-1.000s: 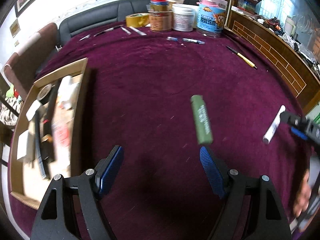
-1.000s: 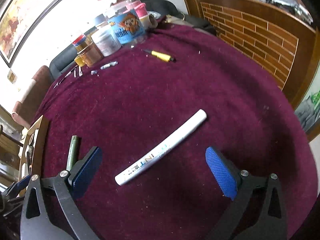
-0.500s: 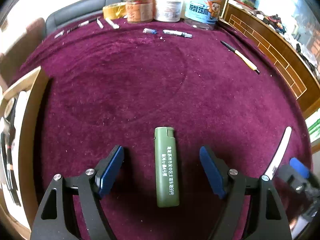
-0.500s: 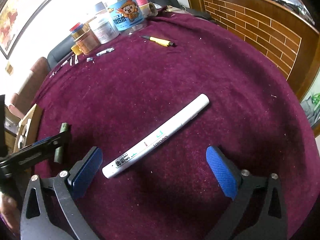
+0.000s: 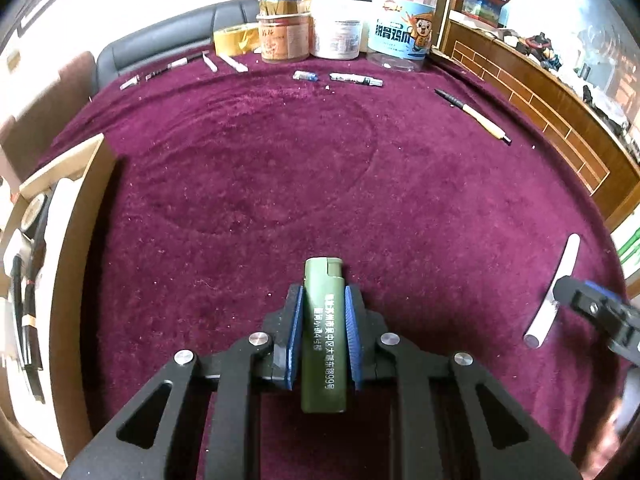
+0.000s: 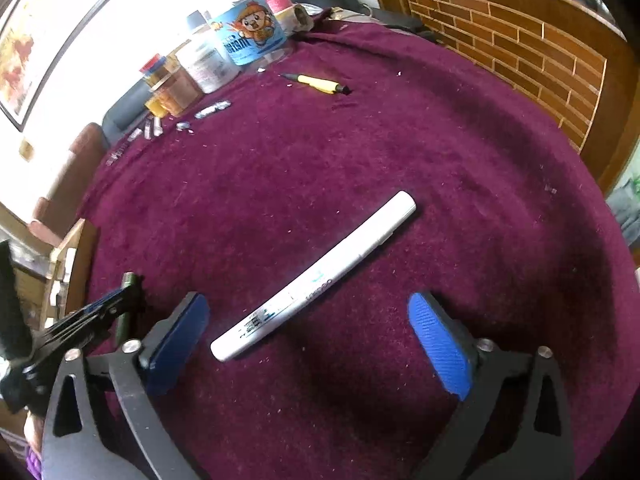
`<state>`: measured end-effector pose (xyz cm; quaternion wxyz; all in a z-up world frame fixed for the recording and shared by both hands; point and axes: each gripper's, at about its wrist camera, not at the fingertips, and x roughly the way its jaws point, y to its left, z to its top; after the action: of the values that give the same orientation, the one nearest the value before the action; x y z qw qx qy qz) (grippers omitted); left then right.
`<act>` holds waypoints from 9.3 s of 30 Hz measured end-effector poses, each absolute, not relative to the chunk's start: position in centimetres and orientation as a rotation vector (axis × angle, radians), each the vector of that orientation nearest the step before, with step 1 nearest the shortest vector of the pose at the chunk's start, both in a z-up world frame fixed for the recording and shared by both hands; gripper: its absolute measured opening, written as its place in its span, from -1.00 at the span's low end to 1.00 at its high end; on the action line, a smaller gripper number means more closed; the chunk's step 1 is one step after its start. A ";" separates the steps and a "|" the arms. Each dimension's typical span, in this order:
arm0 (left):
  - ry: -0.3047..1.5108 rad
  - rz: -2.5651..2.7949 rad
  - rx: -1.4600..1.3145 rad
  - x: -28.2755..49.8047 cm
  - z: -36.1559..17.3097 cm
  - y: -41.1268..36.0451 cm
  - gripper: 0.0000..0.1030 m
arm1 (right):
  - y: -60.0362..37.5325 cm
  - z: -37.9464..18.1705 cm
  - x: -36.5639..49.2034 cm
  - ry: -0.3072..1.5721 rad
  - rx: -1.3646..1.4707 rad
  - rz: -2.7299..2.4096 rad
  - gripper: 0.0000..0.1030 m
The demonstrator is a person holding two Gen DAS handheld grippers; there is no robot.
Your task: Organize rigid objects
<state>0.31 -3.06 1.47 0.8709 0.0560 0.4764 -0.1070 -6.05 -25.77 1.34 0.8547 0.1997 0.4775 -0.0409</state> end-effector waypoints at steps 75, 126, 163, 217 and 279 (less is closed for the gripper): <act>0.940 -0.299 0.109 -2.7 1.2 -1.2 -0.35 | -24.5 1.4 -4.7 1.019 0.219 -0.123 -0.56; 0.938 -0.358 0.058 -3.7 2.7 0.7 -0.69 | -22.7 1.7 -5.3 1.025 0.175 -0.104 -0.77; 0.851 -0.328 -0.029 -10.5 8.2 6.3 -0.68 | -13.5 8.6 -10.4 0.907 0.177 0.142 -0.77; 0.921 -0.009 -0.396 -6.5 3.8 30.2 -0.68 | 12.4 6.5 -3.7 1.085 -0.041 0.558 -0.76; 0.976 0.003 -0.319 -4.0 1.9 28.1 -0.68 | 14.4 2.9 1.2 1.154 0.062 0.449 -0.76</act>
<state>-4.00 28.13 1.95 0.8711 -0.1528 0.4668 0.0014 1.16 14.39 2.86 0.8139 0.0289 0.5408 0.2103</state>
